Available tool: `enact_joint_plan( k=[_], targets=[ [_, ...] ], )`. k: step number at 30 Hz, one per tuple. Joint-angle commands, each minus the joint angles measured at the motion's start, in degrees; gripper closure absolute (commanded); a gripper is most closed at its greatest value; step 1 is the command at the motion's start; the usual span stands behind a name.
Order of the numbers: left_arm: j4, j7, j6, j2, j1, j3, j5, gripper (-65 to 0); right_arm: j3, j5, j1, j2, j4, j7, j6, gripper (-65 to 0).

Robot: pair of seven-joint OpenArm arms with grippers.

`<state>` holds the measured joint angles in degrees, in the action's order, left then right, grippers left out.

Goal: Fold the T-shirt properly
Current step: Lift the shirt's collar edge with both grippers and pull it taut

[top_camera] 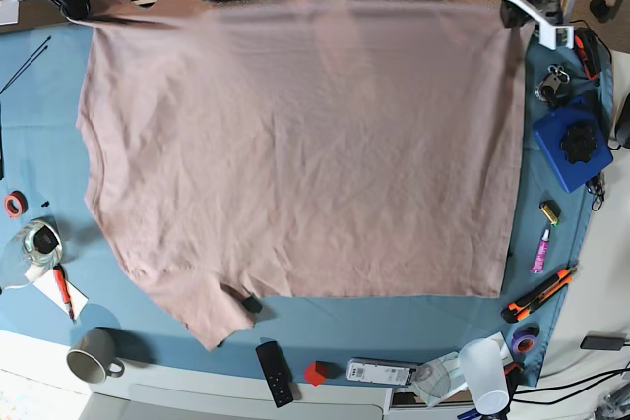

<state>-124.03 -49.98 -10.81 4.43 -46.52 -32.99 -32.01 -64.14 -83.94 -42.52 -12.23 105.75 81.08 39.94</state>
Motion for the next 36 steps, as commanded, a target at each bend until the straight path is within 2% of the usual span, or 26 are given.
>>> enact_joint_plan(
  k=[1, 3, 5, 7, 16, 20, 25, 28, 30, 36],
  targets=[
    [-1.0, 0.8, 0.2, 0.2, -0.8, -1.1, -1.3, 0.0, -0.9, -1.1, -0.4, -0.9, 0.8, -1.1, 0.1, 0.0],
    [-1.0, 0.9, 0.1, 0.2, -0.8, -1.3, -3.7, 0.0, -0.6, -1.1, 0.5, -1.0, 0.8, -1.1, 0.1, 0.0],
    [-1.0, 0.9, -2.6, 0.2, -0.8, -1.3, -5.4, 0.0, 0.1, -0.3, 1.3, -0.9, 0.7, -1.1, 0.1, 0.0],
    [-1.0, 0.9, -3.4, 0.2, -0.8, -1.3, -5.3, 0.0, 0.7, 0.8, 1.7, -0.9, 0.7, -1.1, 0.1, 0.0],
    [-1.0, 2.4, -3.2, 0.2, 1.6, -1.3, -5.3, 0.0, 0.8, 5.6, 4.9, -1.0, 0.7, -2.3, 0.1, 0.0],
    [-0.9, 2.4, -1.0, 0.2, 1.8, -1.3, -4.3, 0.0, 0.8, 5.6, 5.2, -1.0, 0.7, -2.4, 0.1, 0.0],
    [-0.6, 4.4, -1.1, 0.5, 2.0, -1.3, -4.0, 0.0, 0.9, 10.1, 5.9, -1.0, 0.7, -6.1, 0.1, 0.0],
    [-0.6, 4.7, -1.1, 0.5, 2.8, -1.3, -4.0, 0.0, 1.1, 10.8, 7.4, -1.1, 0.7, -6.2, 0.1, 0.0],
    [-0.6, 4.8, -1.2, 0.5, 3.7, -1.3, -4.0, 0.0, 2.6, 11.7, 8.1, -1.5, 0.7, -6.4, 0.1, 0.0],
    [-0.6, 5.0, -1.0, 0.5, 5.8, -1.3, -1.2, 0.0, 10.5, 20.1, 11.4, -3.5, 0.7, -10.3, 0.1, 0.0]
  ],
)
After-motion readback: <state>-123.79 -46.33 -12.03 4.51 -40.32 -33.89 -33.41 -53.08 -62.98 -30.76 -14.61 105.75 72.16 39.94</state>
